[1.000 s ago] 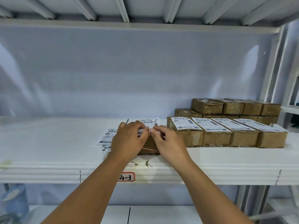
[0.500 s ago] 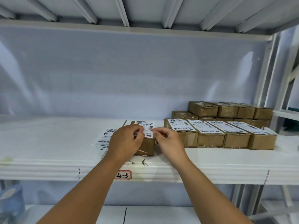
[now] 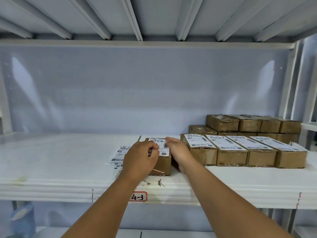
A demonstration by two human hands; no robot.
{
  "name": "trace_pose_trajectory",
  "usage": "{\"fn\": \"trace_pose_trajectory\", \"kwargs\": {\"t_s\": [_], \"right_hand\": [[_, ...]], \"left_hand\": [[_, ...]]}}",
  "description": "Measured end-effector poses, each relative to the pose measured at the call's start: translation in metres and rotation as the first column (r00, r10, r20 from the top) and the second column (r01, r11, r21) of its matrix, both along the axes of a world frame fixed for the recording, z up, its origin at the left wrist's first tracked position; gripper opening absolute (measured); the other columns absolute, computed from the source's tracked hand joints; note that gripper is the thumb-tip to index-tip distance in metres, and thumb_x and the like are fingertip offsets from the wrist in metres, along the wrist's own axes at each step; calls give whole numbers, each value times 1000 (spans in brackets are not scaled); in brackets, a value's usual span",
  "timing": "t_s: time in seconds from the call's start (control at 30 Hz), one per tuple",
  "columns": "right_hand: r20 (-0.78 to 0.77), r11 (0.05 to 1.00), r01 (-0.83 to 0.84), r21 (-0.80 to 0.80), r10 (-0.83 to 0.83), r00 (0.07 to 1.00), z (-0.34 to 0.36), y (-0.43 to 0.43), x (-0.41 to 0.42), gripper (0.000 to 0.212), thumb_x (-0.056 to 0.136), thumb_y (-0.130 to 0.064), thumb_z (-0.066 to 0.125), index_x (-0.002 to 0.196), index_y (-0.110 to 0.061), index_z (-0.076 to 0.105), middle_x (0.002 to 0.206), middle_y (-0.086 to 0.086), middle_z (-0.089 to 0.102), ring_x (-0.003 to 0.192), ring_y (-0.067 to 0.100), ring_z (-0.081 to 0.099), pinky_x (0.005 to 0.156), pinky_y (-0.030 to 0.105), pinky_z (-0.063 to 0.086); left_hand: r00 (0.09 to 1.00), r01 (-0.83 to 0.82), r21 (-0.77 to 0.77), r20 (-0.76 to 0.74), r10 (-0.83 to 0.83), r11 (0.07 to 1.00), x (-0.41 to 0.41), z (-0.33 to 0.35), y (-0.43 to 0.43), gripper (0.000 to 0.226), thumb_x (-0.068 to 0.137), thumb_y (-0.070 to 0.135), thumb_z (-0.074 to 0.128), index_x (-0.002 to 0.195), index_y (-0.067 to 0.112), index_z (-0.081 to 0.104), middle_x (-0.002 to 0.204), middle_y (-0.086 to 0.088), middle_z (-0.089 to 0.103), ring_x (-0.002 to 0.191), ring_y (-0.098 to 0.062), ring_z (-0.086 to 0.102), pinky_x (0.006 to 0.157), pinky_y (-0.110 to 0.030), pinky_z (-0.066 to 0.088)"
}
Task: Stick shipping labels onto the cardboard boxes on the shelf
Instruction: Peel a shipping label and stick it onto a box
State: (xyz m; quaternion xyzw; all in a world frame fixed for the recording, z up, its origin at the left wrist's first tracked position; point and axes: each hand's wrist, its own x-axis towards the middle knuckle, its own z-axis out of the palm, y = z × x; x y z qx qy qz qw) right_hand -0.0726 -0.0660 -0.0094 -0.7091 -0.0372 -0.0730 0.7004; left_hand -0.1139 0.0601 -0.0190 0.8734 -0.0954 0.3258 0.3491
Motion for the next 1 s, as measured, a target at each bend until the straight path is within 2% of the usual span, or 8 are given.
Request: {"fn": "trace_pose_trajectory", "kwargs": {"t_s": [0.17,0.3,0.4,0.47,0.6,0.77,0.87,1.0], "right_hand": [[-10,1000,-8,-21,8,1000,-2,2,5,35,97,-9,37,122,-22,58,112,7,64,91,19,61,64,20,45],[47,989,32,-147,-25,999,-5,0,5,29,96,-15,38,75,-23,56,77,2,59,72,18,52,63,25,39],[109,976,83,-202,-62,992,-7,-2,4,23,99,-22,43,98,-20,66,94,-1,64,91,19,59,87,31,45],[123,963,119,-240,-91,988,-7,-2,1,25,99,-24,43,102,-15,67,100,2,66,98,21,59,92,31,44],[114,941,147,-304,-117,987,-7,-3,-1,39,100,-29,41,70,-12,60,77,6,63,82,27,58,75,30,42],[128,915,186,-359,-150,980,-6,-4,-5,46,100,-25,41,54,-17,41,56,-1,42,57,17,40,56,28,31],[157,898,203,-390,-152,976,-5,-4,-10,44,98,-19,40,55,-16,41,56,1,44,58,19,41,56,29,31],[149,901,203,-384,-157,976,-4,-3,-15,36,97,-16,39,72,-4,61,76,11,63,72,23,54,64,27,37]], "left_hand": [[1000,-22,24,2,22,999,1,-1,0,22,89,21,50,98,28,68,104,15,63,102,-6,52,77,-22,38],[999,-31,44,12,30,999,2,-2,-1,22,89,21,49,99,28,68,101,14,64,99,-6,52,73,-22,35],[999,-36,32,19,36,999,3,-2,-1,22,88,21,50,98,29,68,101,14,65,98,-7,54,72,-22,36],[999,-32,15,20,32,999,3,-2,-1,21,88,21,50,97,29,68,100,14,65,97,-7,55,73,-22,38],[999,-49,5,24,49,999,0,-1,0,20,89,23,50,95,29,68,96,12,65,94,-10,56,71,-25,40],[997,-67,56,39,64,996,1,-2,0,22,90,25,47,96,28,68,93,12,64,93,-10,54,69,-25,38],[997,-60,56,52,57,997,2,-3,0,21,90,24,46,92,25,67,90,11,64,90,-11,54,69,-27,41],[998,46,71,48,-49,996,4,-3,1,27,95,37,42,83,22,61,83,8,62,86,-14,56,67,-25,35]]}}
